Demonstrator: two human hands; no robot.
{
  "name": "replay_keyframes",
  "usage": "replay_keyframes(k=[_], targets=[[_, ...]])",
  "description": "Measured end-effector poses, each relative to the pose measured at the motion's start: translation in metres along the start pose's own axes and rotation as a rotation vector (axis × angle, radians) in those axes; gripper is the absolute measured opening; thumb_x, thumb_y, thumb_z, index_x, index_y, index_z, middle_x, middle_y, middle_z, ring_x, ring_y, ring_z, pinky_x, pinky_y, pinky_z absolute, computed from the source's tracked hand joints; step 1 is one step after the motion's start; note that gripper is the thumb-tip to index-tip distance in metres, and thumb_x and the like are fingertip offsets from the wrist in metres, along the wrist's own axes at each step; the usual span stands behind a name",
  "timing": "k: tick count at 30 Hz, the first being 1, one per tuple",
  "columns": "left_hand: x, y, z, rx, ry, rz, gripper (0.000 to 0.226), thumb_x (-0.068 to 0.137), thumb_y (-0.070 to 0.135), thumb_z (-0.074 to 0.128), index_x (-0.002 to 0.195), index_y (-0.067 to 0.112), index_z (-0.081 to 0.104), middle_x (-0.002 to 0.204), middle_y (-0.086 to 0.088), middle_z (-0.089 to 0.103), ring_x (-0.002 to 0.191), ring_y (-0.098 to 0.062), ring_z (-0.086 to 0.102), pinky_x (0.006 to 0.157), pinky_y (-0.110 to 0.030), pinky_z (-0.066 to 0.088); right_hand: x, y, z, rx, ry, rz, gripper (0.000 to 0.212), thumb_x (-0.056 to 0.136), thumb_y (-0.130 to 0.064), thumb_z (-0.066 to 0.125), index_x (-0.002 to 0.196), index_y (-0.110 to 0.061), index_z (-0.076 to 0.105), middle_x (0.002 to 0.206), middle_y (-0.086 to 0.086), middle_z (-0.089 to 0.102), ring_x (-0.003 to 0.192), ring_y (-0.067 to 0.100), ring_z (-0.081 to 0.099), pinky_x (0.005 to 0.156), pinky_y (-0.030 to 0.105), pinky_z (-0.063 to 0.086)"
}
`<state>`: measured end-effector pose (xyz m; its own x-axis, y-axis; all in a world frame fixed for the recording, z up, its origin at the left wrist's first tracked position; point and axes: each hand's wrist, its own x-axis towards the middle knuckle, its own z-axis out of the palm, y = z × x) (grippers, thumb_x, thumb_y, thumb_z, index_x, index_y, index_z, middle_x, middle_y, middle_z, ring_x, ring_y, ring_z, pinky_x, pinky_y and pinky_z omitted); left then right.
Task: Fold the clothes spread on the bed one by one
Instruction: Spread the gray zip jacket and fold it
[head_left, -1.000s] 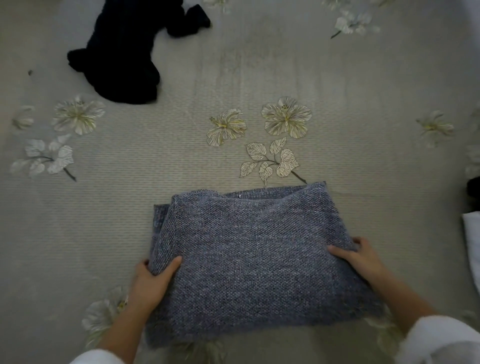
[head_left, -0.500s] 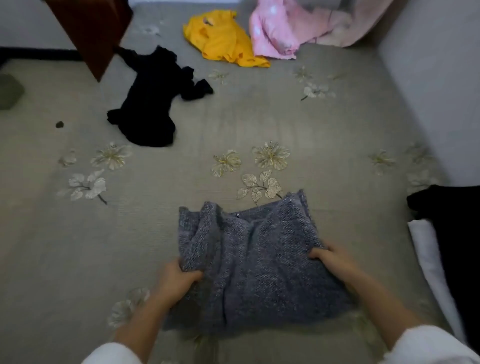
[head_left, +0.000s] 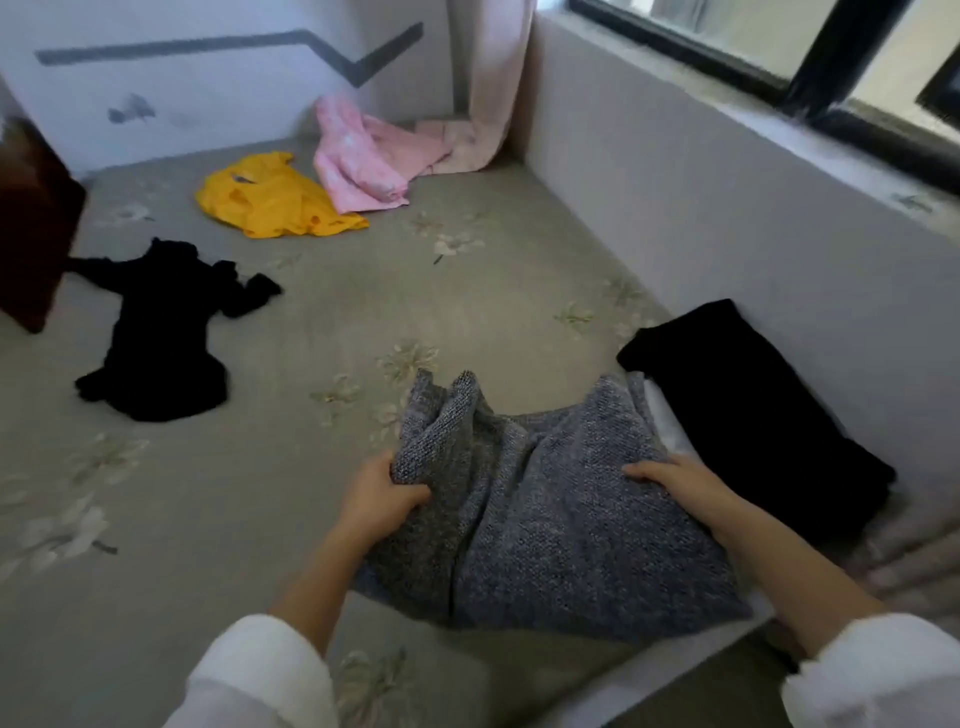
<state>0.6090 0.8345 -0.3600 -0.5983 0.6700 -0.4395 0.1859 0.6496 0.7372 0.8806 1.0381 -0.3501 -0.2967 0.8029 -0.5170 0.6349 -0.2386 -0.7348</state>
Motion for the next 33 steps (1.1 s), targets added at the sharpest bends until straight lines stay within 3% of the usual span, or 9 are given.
replay_keyframes(k=[5, 8, 11, 15, 20, 26, 28, 30, 33], targets=[[0.018, 0.074, 0.054, 0.099, -0.07, 0.136, 0.019, 0.078, 0.012, 0.071, 0.089, 0.021, 0.059, 0.067, -0.001, 0.062, 0.055, -0.013, 0.057, 0.045, -0.021, 0.039, -0.009, 0.015, -0.075, 0.066, 0.103, 0.076, 0.031, 0.091, -0.037, 0.058, 0.111, -0.013, 0.062, 0.104, 0.006, 0.067, 0.087, 0.022, 0.064, 0.069, 0.03, 0.045], [0.033, 0.116, 0.095, 0.129, -0.13, 0.181, 0.017, 0.08, 0.013, 0.069, 0.092, 0.018, 0.059, 0.067, -0.002, 0.061, 0.056, -0.015, 0.057, 0.045, -0.021, 0.038, -0.005, 0.032, -0.127, 0.118, 0.118, 0.083, 0.013, 0.09, -0.025, 0.059, 0.088, -0.016, 0.068, 0.088, 0.0, 0.068, 0.076, 0.015, 0.064, 0.059, 0.026, 0.043], [0.055, 0.164, 0.134, 0.146, -0.145, 0.246, 0.014, 0.08, 0.012, 0.068, 0.091, 0.016, 0.06, 0.064, 0.0, 0.06, 0.054, -0.013, 0.055, 0.042, -0.02, 0.036, 0.008, 0.049, -0.178, 0.165, 0.167, 0.073, 0.014, 0.088, -0.016, 0.062, 0.076, -0.019, 0.068, 0.071, -0.01, 0.069, 0.061, 0.005, 0.065, 0.048, 0.016, 0.043], [0.095, 0.238, 0.181, 0.2, -0.165, 0.31, 0.011, 0.079, 0.014, 0.068, 0.088, 0.014, 0.061, 0.069, -0.004, 0.062, 0.061, -0.018, 0.059, 0.049, -0.024, 0.038, 0.036, 0.063, -0.235, 0.171, 0.172, 0.071, 0.014, 0.086, -0.013, 0.064, 0.077, -0.02, 0.071, 0.075, -0.011, 0.072, 0.073, 0.007, 0.067, 0.059, 0.02, 0.045], [0.151, 0.33, 0.224, 0.172, -0.12, 0.409, 0.016, 0.072, 0.008, 0.069, 0.083, 0.009, 0.058, 0.067, -0.009, 0.057, 0.061, -0.025, 0.054, 0.051, -0.028, 0.039, 0.068, 0.074, -0.283, 0.286, 0.293, 0.013, 0.016, 0.082, -0.004, 0.067, 0.076, -0.019, 0.07, 0.069, -0.014, 0.07, 0.06, -0.004, 0.062, 0.054, 0.007, 0.044], [0.221, 0.414, 0.273, 0.237, -0.038, 0.542, 0.021, 0.054, 0.019, 0.068, 0.071, 0.009, 0.06, 0.061, -0.006, 0.055, 0.057, -0.022, 0.05, 0.051, -0.029, 0.04, 0.11, 0.108, -0.289, 0.437, 0.379, 0.059, 0.017, 0.084, -0.008, 0.067, 0.08, -0.025, 0.07, 0.079, -0.012, 0.073, 0.075, 0.007, 0.068, 0.067, 0.021, 0.052], [0.246, 0.42, 0.295, 0.243, 0.005, 0.532, 0.018, 0.061, 0.016, 0.072, 0.077, 0.015, 0.063, 0.071, -0.005, 0.062, 0.069, -0.024, 0.058, 0.058, -0.03, 0.044, 0.125, 0.124, -0.282, 0.4, 0.381, 0.145, 0.012, 0.086, -0.015, 0.066, 0.084, -0.027, 0.067, 0.086, -0.011, 0.071, 0.08, 0.01, 0.066, 0.066, 0.024, 0.05], [0.271, 0.41, 0.32, 0.267, 0.049, 0.484, 0.032, 0.072, 0.015, 0.071, 0.104, 0.016, 0.067, 0.1, -0.01, 0.068, 0.092, -0.026, 0.062, 0.079, -0.034, 0.05, 0.14, 0.144, -0.275, 0.27, 0.394, 0.261, 0.007, 0.089, -0.02, 0.063, 0.096, -0.021, 0.065, 0.097, -0.001, 0.07, 0.089, 0.019, 0.065, 0.076, 0.031, 0.052], [0.294, 0.377, 0.359, 0.517, -0.055, 0.399, 0.066, 0.084, 0.033, 0.068, 0.143, 0.017, 0.041, 0.142, -0.018, 0.045, 0.129, -0.038, 0.042, 0.107, -0.05, 0.036, 0.157, 0.162, -0.263, -0.05, 0.426, 0.487, 0.024, 0.093, -0.023, 0.055, 0.109, -0.005, 0.056, 0.108, 0.015, 0.063, 0.099, 0.032, 0.06, 0.085, 0.038, 0.05]])
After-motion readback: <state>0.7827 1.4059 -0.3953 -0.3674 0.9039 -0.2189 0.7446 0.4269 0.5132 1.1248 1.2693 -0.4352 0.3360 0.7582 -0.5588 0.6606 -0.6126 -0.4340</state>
